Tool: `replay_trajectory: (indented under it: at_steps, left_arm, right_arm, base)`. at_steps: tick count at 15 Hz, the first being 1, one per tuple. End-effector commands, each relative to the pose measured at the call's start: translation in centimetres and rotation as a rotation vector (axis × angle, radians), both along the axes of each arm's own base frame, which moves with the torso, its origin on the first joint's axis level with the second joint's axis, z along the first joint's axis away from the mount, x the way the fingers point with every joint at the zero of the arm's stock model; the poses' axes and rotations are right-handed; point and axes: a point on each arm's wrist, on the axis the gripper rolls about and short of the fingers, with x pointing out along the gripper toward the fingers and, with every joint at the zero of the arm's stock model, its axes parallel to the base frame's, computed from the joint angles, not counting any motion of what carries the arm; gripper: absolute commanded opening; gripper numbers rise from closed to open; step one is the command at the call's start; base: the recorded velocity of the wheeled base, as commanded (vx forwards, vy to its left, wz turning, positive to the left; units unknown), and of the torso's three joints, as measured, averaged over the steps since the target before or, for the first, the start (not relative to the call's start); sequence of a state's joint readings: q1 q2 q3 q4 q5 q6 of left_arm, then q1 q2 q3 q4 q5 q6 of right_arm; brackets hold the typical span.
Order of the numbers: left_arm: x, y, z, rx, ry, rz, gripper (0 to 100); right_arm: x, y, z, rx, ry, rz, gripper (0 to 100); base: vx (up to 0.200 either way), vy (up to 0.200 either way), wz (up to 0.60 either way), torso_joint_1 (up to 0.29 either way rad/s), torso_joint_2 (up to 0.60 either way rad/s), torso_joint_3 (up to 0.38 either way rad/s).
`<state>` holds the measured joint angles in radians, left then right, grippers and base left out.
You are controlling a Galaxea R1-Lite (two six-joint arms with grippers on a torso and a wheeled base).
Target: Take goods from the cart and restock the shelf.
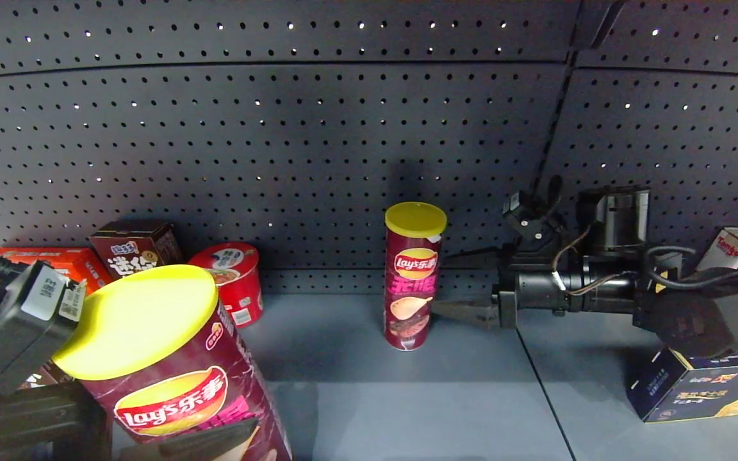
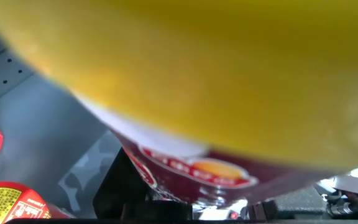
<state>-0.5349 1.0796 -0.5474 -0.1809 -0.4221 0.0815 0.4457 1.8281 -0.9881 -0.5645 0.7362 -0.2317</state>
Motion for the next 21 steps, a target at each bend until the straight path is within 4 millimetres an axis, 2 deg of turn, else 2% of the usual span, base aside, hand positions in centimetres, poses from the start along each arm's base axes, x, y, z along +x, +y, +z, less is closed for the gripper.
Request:
replay_trajectory:
  at_steps: [1,7,21]
  left_arm:
    - [0.2,-0.1,-0.2,0.006,0.011,0.001,0]
    - [0.6,0.1,-0.5,0.013,0.024,0.026,0]
    - [0.6,0.2,-0.6,0.011,0.034,0.032,0]
  right_arm:
    - [1.4,1.1,-0.9,-0.005,0.01,0.012,100]
    - [2.8,3.1,-2.4,-0.013,0.028,0.044,100]
    - [4.3,4.2,-4.0,-0.02,0.041,0.053,100]
  base:
    - [0.0,0.0,0.0,0.0,0.0,0.0]
    - [0.0,0.0,0.0,0.0,0.0,0.0]
    - [0.0,0.0,0.0,0.0,0.0,0.0]
